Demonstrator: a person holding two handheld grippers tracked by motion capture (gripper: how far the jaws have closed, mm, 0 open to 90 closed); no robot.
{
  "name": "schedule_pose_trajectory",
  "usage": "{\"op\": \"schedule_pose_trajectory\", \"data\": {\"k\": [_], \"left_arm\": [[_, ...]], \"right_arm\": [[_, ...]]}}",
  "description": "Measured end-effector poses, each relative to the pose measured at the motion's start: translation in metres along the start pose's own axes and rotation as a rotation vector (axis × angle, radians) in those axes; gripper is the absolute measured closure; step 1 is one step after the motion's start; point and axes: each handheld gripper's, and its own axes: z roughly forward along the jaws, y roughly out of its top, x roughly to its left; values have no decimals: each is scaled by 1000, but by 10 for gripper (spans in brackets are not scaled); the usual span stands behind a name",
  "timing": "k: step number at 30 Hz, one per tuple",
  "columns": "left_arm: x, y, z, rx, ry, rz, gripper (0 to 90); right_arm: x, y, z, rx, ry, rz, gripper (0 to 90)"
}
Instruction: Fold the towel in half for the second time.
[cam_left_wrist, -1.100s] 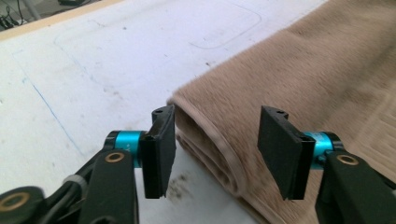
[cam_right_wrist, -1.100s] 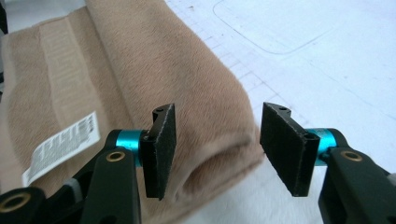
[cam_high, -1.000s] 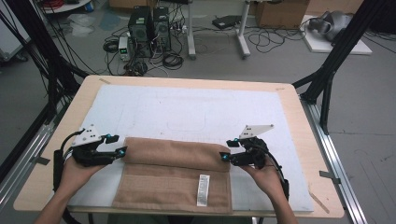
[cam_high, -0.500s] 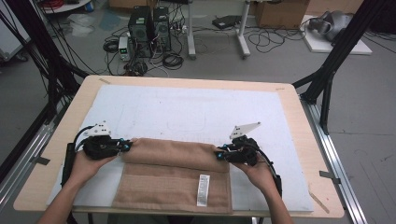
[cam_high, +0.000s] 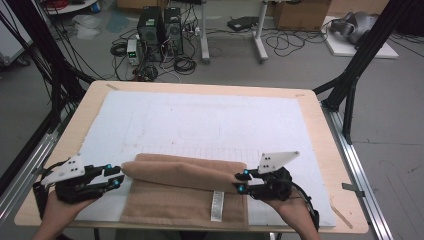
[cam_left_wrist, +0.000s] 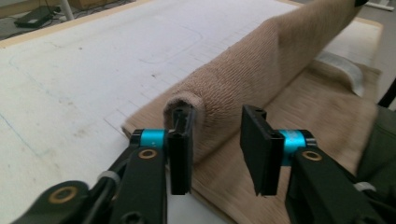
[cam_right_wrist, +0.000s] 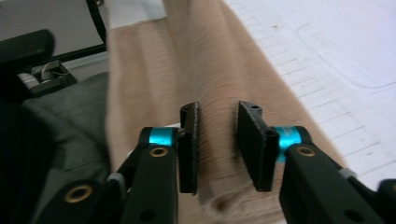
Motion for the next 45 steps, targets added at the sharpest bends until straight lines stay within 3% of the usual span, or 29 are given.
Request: {"op": "schedule_pose_trajectory", "data": {"k": [4, 7, 16, 22, 26, 30, 33, 37, 40, 45], "left_arm": [[-7, -1, -6, 14, 4, 22, 566], [-8, -3, 1, 22, 0, 26, 563], [-14, -26, 43, 133, -50, 54, 577], [-19, -36, 58, 209, -64, 87, 591], [-25, -41, 62, 179, -58, 92, 719], [-28, -40, 63, 179, -46, 106, 846], [-29, -37, 60, 175, -38, 108, 865], [-32, -29, 48, 135, -34, 99, 868], [-38, -17, 35, 116, -38, 120, 869], [-55, 2, 14, 87, -45, 156, 869]], "right_arm": [[10, -7, -8, -11, -10, 5, 640], [10, -12, -5, -4, -12, 15, 625], [15, -32, 31, 103, 17, 2, 534], [18, -48, 48, 176, 20, 6, 540], [16, -55, 52, 142, 24, 37, 665], [13, -57, 51, 123, 33, 28, 796], [13, -54, 49, 119, 36, 18, 821], [14, -49, 37, 69, 40, 19, 827], [18, -42, 24, 28, 40, 11, 827], [29, -25, 4, 14, 33, -33, 827]]}}
